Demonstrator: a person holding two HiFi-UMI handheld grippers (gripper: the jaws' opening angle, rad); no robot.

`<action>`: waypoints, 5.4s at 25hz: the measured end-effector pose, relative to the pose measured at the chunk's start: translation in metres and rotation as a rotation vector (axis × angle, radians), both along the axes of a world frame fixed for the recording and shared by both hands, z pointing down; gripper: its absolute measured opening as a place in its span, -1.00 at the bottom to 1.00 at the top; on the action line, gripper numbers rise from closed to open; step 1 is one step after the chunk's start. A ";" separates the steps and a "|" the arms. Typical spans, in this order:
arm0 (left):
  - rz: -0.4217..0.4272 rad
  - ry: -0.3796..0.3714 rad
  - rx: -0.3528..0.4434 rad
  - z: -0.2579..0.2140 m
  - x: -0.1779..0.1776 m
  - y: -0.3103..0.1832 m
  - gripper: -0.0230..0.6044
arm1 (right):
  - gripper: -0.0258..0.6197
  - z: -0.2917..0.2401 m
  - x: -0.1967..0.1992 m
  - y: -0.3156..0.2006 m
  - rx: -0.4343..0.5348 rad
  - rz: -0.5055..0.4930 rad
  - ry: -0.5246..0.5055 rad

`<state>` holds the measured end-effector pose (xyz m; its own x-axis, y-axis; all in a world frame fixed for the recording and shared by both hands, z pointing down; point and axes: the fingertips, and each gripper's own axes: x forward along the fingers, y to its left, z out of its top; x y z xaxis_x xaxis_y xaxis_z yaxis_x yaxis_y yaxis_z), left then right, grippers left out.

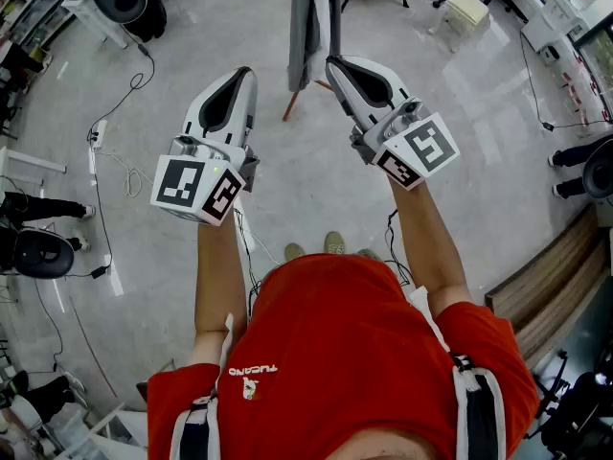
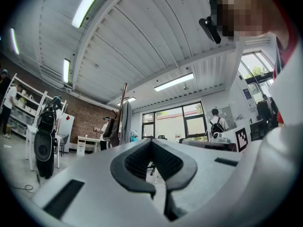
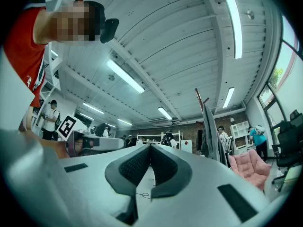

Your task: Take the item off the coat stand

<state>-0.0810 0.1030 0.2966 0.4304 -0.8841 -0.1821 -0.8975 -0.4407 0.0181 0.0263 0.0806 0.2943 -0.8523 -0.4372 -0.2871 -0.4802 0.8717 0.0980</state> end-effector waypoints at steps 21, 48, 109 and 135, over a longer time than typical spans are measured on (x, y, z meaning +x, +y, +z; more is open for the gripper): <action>0.055 0.022 0.049 -0.011 -0.069 -0.035 -0.50 | -0.84 0.012 -0.063 -0.007 0.021 0.071 0.050; -0.074 -0.047 0.084 -0.074 -0.086 -0.481 -0.31 | -0.84 -0.025 -0.041 -0.379 0.078 -0.034 -0.001; -0.070 0.301 -0.034 -0.093 -0.170 -0.414 -0.85 | -0.84 -0.062 -0.083 -0.364 0.082 -0.005 -0.098; -0.081 0.277 -0.105 -0.041 -0.177 -0.414 -0.85 | -0.85 -0.042 -0.100 -0.376 0.042 0.027 -0.060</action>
